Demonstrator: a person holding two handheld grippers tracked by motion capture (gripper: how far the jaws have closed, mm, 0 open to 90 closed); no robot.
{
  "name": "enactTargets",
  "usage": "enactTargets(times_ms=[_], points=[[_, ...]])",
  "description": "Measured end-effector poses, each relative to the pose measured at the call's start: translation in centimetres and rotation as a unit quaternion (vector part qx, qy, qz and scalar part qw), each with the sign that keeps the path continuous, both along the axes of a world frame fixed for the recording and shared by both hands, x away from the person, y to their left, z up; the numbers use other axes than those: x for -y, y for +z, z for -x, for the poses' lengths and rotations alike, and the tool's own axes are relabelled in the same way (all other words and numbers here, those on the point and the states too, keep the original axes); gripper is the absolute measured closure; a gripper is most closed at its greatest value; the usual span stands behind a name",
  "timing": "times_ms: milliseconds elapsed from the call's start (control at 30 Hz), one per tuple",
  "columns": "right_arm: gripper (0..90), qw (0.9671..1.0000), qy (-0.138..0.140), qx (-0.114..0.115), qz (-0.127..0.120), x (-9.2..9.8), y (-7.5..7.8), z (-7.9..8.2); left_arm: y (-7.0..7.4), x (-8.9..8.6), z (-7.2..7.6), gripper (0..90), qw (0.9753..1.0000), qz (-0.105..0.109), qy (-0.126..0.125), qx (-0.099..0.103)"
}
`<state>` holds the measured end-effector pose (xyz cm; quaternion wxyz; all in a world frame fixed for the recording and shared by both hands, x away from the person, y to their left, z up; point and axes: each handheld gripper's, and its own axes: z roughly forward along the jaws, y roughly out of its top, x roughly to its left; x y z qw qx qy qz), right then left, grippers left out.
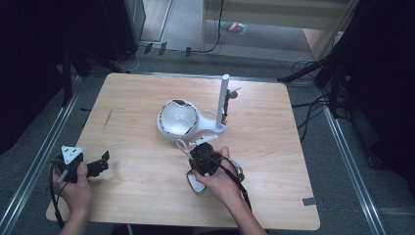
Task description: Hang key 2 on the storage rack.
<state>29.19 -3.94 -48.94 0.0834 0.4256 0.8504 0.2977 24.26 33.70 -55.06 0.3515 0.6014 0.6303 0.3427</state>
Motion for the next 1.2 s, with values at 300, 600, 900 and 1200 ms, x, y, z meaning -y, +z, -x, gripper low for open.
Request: enactTargets(times_ms=[300,600,900,1200], points=[[83.1,0.9989,-0.005,0.04,-0.025,0.4,0.2,0.5,0.0,-0.2,-0.1,0.0,0.9999,0.009,-0.001,-0.005],[83.1,0.9949,-0.018,0.087,-0.047,0.5,0.9,1.2,0.0,-0.2,-0.1,0.0,0.9999,0.011,-0.001,-0.006],[83.1,0.989,-0.033,0.121,-0.078,1.5,1.7,1.2,0.0,-0.2,-0.1,0.0,0.9999,0.013,-0.001,-0.005],[83.1,0.979,-0.059,0.171,-0.094,2.1,2.5,1.5,0.0,-0.2,-0.1,0.0,0.9999,0.012,-0.003,-0.008]])
